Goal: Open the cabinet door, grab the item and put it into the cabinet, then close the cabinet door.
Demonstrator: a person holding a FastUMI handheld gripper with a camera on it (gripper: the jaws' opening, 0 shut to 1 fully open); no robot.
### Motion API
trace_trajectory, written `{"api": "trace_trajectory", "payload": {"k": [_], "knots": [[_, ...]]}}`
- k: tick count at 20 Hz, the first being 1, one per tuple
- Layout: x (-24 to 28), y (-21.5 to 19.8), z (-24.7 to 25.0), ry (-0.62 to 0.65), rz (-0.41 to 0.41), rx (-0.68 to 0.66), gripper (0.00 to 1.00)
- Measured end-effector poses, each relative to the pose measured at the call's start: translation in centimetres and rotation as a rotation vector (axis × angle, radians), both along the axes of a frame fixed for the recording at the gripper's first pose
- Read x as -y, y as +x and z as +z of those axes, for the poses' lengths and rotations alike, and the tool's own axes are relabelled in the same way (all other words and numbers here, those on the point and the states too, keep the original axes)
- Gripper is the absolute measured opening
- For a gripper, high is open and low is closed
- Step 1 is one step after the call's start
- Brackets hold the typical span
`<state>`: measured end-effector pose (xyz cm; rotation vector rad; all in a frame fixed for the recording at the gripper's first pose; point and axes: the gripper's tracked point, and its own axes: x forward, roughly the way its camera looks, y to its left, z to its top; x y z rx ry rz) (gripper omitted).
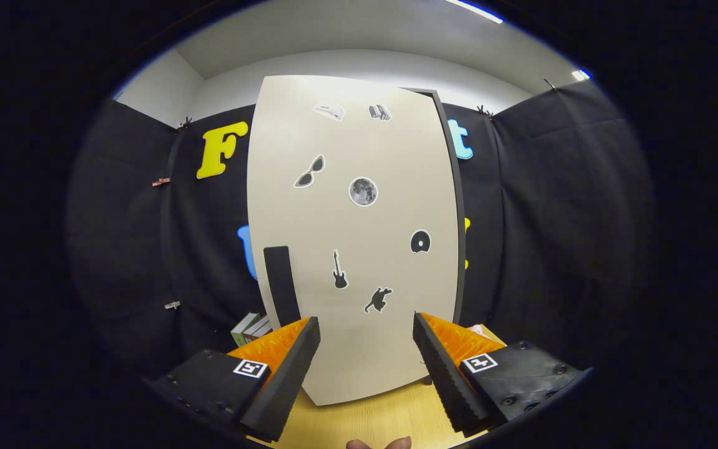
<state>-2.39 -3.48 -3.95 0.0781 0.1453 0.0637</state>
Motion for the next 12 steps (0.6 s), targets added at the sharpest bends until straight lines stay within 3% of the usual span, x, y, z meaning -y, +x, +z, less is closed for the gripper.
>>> {"api": "trace_trajectory", "payload": {"k": [12], "knots": [[-0.02,0.07,-0.03,0.013,0.003,-0.003,0.97]]}}
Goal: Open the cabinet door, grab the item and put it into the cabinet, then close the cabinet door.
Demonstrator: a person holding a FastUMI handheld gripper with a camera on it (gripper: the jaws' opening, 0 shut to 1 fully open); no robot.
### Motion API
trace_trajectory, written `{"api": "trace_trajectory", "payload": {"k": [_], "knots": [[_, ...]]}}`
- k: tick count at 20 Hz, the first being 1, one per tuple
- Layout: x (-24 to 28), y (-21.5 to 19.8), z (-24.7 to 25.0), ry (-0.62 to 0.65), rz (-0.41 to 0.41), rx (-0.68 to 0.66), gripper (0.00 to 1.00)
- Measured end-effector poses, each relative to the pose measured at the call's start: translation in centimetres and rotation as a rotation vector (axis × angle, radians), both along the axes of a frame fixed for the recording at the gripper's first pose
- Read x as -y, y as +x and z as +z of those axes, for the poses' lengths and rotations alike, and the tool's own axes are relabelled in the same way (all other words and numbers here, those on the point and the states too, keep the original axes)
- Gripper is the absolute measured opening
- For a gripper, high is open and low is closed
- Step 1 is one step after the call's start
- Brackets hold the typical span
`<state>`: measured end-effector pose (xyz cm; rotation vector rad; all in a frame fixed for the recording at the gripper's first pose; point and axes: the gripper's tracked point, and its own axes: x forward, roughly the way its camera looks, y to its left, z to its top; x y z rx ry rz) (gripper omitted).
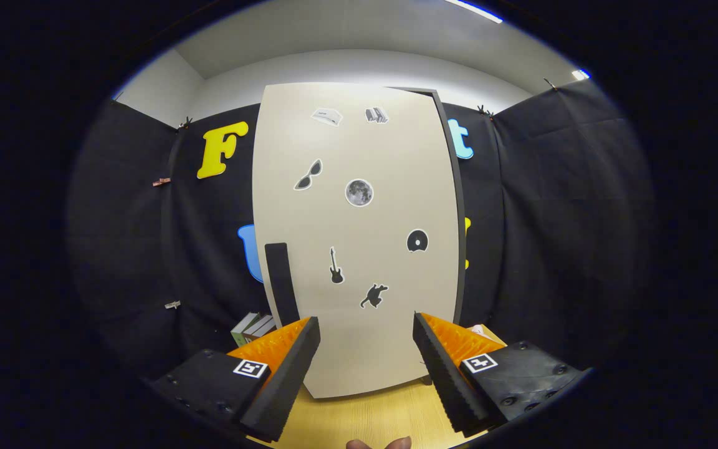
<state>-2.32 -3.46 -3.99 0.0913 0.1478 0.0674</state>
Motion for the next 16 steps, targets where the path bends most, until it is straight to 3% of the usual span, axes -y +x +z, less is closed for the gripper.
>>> {"api": "trace_trajectory", "payload": {"k": [16], "knots": [[-0.77,-0.08,0.01,-0.005,0.017,0.004,0.97]]}}
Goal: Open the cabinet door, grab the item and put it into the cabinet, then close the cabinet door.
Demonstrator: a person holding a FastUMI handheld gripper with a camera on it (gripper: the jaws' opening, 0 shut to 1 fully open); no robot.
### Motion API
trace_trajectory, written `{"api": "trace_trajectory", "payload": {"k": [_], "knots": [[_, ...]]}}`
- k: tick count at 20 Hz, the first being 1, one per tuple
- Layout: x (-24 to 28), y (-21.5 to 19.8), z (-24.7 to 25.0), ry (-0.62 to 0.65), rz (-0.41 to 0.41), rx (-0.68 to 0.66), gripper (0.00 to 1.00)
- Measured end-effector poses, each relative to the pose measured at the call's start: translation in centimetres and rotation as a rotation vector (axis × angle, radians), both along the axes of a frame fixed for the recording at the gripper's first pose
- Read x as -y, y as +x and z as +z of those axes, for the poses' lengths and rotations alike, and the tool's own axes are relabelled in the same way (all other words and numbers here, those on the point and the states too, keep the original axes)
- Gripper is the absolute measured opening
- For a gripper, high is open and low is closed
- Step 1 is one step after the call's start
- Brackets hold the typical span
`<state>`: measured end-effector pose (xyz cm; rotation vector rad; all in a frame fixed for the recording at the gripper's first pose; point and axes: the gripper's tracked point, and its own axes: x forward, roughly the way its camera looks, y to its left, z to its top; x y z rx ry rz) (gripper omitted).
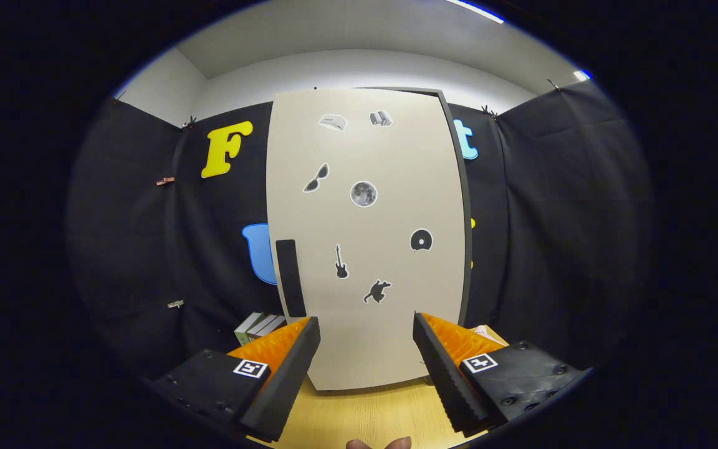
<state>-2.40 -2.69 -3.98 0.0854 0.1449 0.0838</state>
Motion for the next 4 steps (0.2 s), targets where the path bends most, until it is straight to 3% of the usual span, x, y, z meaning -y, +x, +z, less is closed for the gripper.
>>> {"api": "trace_trajectory", "payload": {"k": [4], "knots": [[0.08,0.00,-0.29,-0.001,0.000,-0.005,0.97]]}}
